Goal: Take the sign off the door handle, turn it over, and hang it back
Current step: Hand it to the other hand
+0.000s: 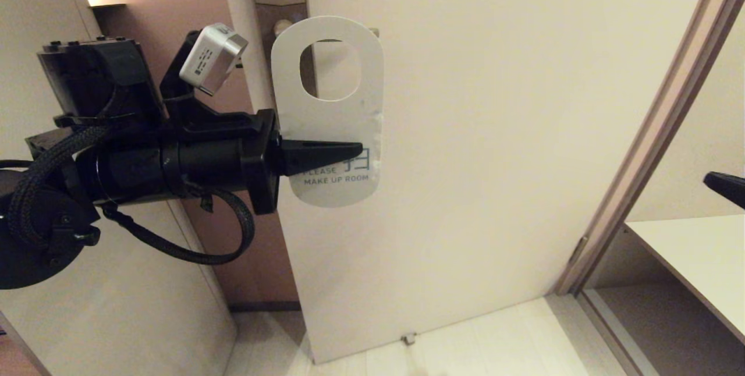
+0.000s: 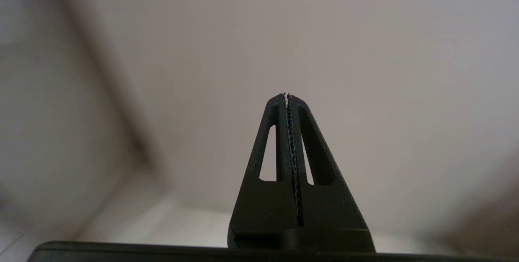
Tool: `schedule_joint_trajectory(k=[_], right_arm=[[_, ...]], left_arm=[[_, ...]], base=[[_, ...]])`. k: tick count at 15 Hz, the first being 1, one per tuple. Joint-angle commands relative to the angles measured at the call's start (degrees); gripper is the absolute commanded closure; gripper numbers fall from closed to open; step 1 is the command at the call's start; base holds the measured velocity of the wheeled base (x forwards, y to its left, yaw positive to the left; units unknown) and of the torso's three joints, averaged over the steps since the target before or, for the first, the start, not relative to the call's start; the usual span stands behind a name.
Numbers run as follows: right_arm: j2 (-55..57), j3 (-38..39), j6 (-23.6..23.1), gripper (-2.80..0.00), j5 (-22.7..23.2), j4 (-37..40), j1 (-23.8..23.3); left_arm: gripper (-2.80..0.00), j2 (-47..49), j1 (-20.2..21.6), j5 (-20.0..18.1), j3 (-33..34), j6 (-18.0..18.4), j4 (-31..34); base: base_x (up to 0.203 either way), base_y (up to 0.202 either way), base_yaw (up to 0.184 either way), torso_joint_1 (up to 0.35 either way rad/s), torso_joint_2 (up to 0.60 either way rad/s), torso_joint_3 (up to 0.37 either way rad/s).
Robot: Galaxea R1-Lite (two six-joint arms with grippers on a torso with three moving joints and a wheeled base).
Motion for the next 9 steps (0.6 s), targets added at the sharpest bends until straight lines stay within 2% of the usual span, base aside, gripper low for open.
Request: schedule_joint_trajectory(k=[1,2,4,6,9], right_arm=[[6.0,-0.3,0.0,0.00,10.9,-1.8,0.0],[7.6,-0.3,0.0,0.00,17.1,-2.8,0.1],[11.3,-0.5,-0.1,0.00,25.9,-4.9,0.5],[15.2,-1.0,0.0,0.00,28.6,-8.2,4.1],[21.8,-4.0,0.2,0.00,29.1,-12.8,11.6]], left_arm=[[0.00,0.0,-0.1,-0.4,0.0,0.0,-0.2],[0.00,0.0,-0.1,-0.4,0.0,0.0,-0.2],[0.00,0.2,-0.2,-0.4,0.0,0.0,-0.2],[0.00,0.8,-0.4,-0.4,-0.1,0.0,-0.1],[0.00,1.5,-1.2,-0.4,-0.5,0.0,-0.2]], base=[[0.000,0.000,0.000,0.000,0.00,0.000],[0.000,0.000,0.000,0.000,0.00,0.000],[0.000,0.000,0.000,0.000,0.00,0.000],[0.000,0.000,0.000,0.000,0.00,0.000],[0.000,0.000,0.000,0.000,0.00,0.000]])
